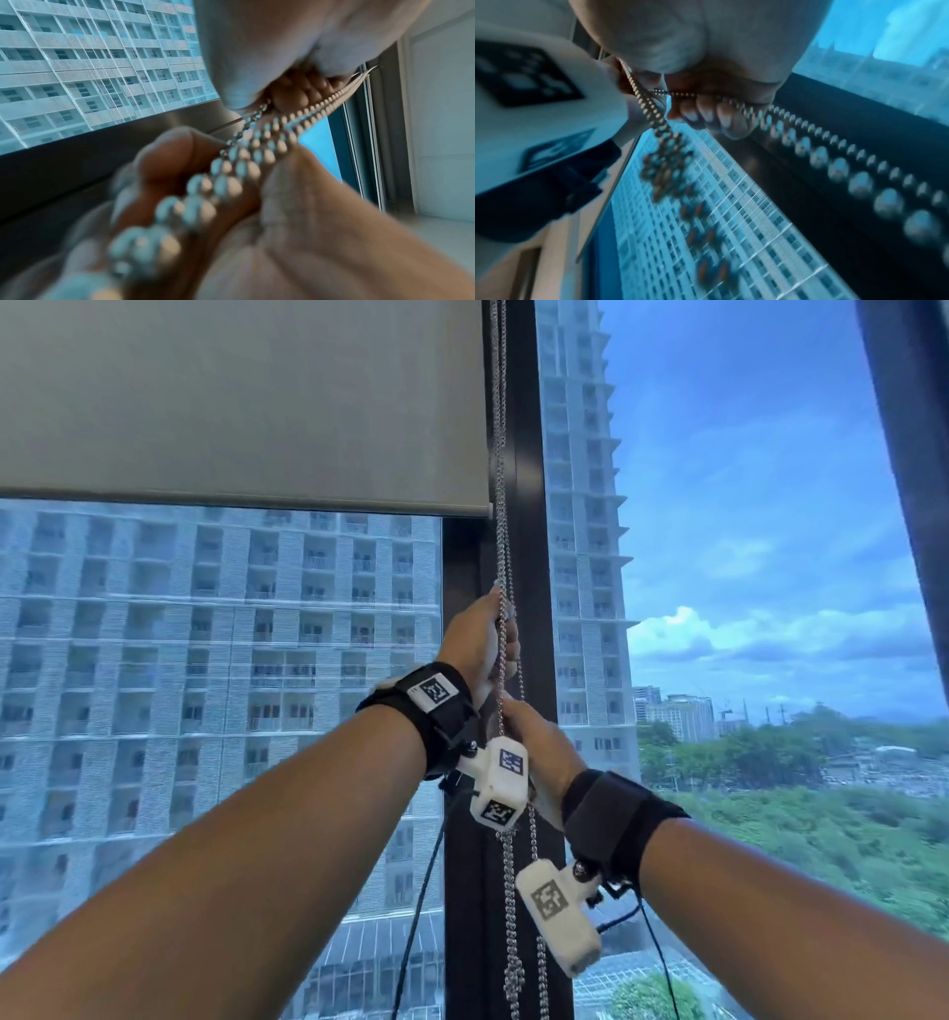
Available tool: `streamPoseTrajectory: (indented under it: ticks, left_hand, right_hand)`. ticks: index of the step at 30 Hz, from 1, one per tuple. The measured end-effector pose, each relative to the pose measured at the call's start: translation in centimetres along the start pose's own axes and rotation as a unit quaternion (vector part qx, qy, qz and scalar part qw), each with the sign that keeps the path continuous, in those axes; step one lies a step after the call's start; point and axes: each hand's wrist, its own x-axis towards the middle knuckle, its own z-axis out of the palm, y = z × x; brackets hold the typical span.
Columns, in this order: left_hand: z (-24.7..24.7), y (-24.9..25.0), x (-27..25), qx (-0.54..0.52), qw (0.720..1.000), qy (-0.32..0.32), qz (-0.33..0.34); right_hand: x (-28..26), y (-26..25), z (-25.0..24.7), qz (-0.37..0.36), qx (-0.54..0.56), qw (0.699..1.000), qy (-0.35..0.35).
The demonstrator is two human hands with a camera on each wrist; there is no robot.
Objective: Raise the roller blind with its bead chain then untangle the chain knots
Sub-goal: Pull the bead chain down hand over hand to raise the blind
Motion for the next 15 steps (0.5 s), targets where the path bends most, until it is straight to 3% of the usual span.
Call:
streamPoseTrajectory:
  ticks: [6,11,15]
  left_hand:
    - [-0.3,-1.1,-0.3,0.028,0.999,0.024,-0.001]
    - [-0.9,-2.9,-1.0,0.032,0.999,0.033,-0.01]
    - [-1.6,-4.7,-1.8,0.056,0.998,0.032,0.009]
  right_hand:
    - [2.3,-3.8,-2.3,-0.071,-0.22,0.973,0.023]
    - [5.7,-9.6,-2.2,-0.11,-0.204,0.973,0.009]
    - [6.6,-12.2,-1.0,-0.083,-0.186,0.979,-0.021]
